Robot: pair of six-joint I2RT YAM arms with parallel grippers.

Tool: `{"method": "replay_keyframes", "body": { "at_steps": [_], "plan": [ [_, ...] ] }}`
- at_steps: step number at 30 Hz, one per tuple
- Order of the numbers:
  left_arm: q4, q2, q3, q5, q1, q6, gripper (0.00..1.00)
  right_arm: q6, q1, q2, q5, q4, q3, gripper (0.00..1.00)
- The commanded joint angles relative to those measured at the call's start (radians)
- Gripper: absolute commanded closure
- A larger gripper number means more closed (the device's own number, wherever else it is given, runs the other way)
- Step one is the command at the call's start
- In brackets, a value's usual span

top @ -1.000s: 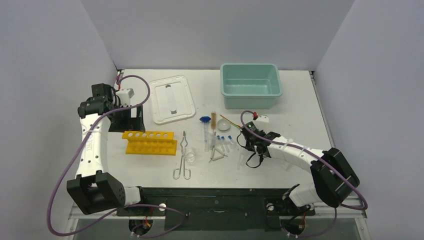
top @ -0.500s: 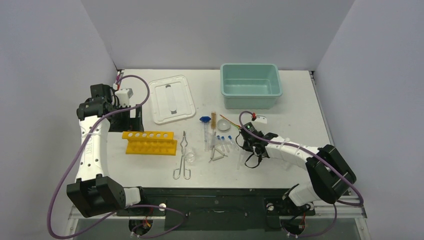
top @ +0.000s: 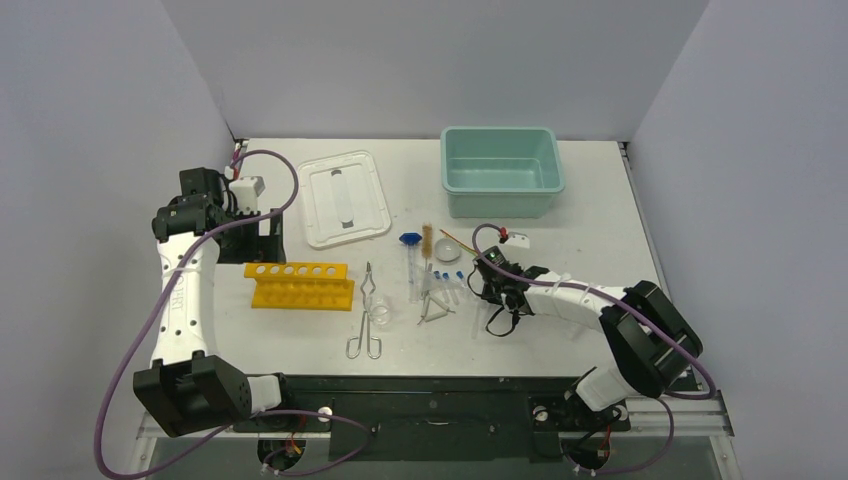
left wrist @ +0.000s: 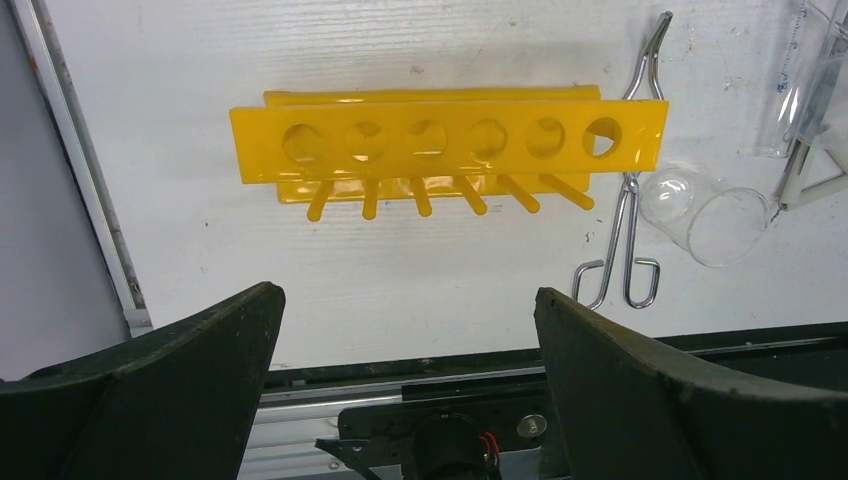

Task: Organize the chemistry lab equipment
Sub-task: Pick up the test tube at the center of the board.

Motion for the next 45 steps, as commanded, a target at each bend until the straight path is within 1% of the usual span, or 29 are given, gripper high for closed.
{"method": "replay_keyframes", "body": {
  "at_steps": [1, 2, 3, 4, 5, 7, 10, 17, 19, 22, 23, 24, 25, 26, 27, 28, 29, 30, 31, 32, 34, 36, 38, 39, 41, 43, 45],
  "plan": [
    [0.008, -0.032, 0.057, -0.015, 0.003, 0.006, 0.03, 0.001, 0.014, 0.028, 0.016, -0.026, 0.011, 0.77],
    [0.007, -0.031, 0.06, -0.017, 0.004, 0.002, 0.03, -0.001, 0.018, 0.029, 0.022, -0.033, 0.017, 0.78],
    [0.004, -0.032, 0.067, -0.018, 0.004, 0.001, 0.03, -0.005, 0.019, 0.029, 0.025, -0.036, 0.02, 0.83],
    [0.002, -0.032, 0.07, -0.013, 0.004, -0.001, 0.03, -0.007, 0.022, 0.027, 0.034, -0.044, 0.029, 0.85],
    [-0.002, -0.032, 0.077, -0.011, 0.004, -0.003, 0.03, -0.011, 0.023, 0.021, 0.037, -0.049, 0.034, 0.92],
    [-0.015, -0.035, 0.088, 0.011, 0.004, 0.001, 0.03, -0.018, 0.03, 0.001, 0.054, -0.07, 0.05, 1.0],
    [-0.026, -0.055, 0.098, 0.093, 0.004, 0.029, 0.03, -0.032, 0.05, -0.04, 0.1, -0.119, 0.085, 1.0],
    [-0.044, -0.075, 0.138, 0.24, 0.002, 0.01, 0.04, -0.053, 0.122, -0.191, 0.194, -0.244, 0.188, 1.0],
    [-0.05, -0.083, 0.149, 0.303, 0.003, 0.016, 0.03, -0.058, 0.154, -0.241, 0.213, -0.26, 0.225, 1.0],
    [-0.072, -0.091, 0.164, 0.418, 0.002, 0.033, 0.03, -0.1, 0.209, -0.328, 0.228, -0.229, 0.27, 1.0],
    [-0.077, -0.089, 0.167, 0.48, 0.002, 0.037, 0.03, -0.113, 0.238, -0.343, 0.229, -0.193, 0.286, 1.0],
    [-0.093, -0.087, 0.175, 0.512, 0.001, 0.042, 0.03, -0.136, 0.252, -0.372, 0.23, -0.167, 0.292, 1.0],
    [-0.101, -0.081, 0.177, 0.58, 0.001, 0.049, 0.03, -0.149, 0.284, -0.384, 0.225, -0.104, 0.297, 1.0],
    [-0.114, -0.08, 0.18, 0.612, 0.002, 0.053, 0.03, -0.184, 0.3, -0.408, 0.219, -0.065, 0.296, 1.0],
    [-0.117, -0.076, 0.179, 0.672, -0.001, 0.057, 0.04, -0.202, 0.338, -0.418, 0.215, 0.026, 0.289, 1.0],
    [-0.12, -0.074, 0.176, 0.699, -0.005, 0.057, 0.04, -0.244, 0.355, -0.43, 0.214, 0.069, 0.287, 1.0],
    [-0.12, -0.072, 0.175, 0.743, -0.011, 0.054, 0.04, -0.264, 0.397, -0.431, 0.212, 0.159, 0.287, 1.0],
    [-0.112, -0.072, 0.17, 0.763, -0.017, 0.051, 0.03, -0.313, 0.417, -0.422, 0.212, 0.196, 0.291, 1.0],
    [-0.106, -0.077, 0.167, 0.796, -0.029, 0.041, 0.03, -0.33, 0.452, -0.412, 0.207, 0.265, 0.308, 1.0],
    [-0.086, -0.082, 0.159, 0.822, -0.037, 0.034, 0.03, -0.36, 0.467, -0.385, 0.203, 0.297, 0.32, 1.0],
    [-0.05, -0.116, 0.144, 0.849, -0.07, 0.015, 0.04, -0.403, 0.507, -0.342, 0.199, 0.391, 0.355, 1.0],
    [0.01, -0.16, 0.121, 0.855, -0.129, -0.011, 0.03, -0.452, 0.554, -0.304, 0.191, 0.477, 0.379, 1.0],
    [0.106, -0.214, 0.085, 0.852, -0.165, -0.077, 0.03, -0.494, 0.583, -0.274, 0.187, 0.558, 0.39, 1.0],
    [0.158, -0.23, 0.062, 0.85, -0.177, -0.089, 0.03, -0.511, 0.59, -0.265, 0.185, 0.577, 0.396, 1.0],
    [0.21, -0.269, 0.036, 0.847, -0.198, -0.111, 0.03, -0.528, 0.609, -0.237, 0.178, 0.599, 0.424, 1.0],
    [0.233, -0.29, 0.021, 0.859, -0.201, -0.12, 0.03, -0.546, 0.628, -0.216, 0.171, 0.619, 0.445, 1.0],
    [0.237, -0.298, 0.01, 0.878, -0.231, -0.122, 0.03, -0.561, 0.644, -0.203, 0.171, 0.665, 0.445, 1.0]
  ]
}}
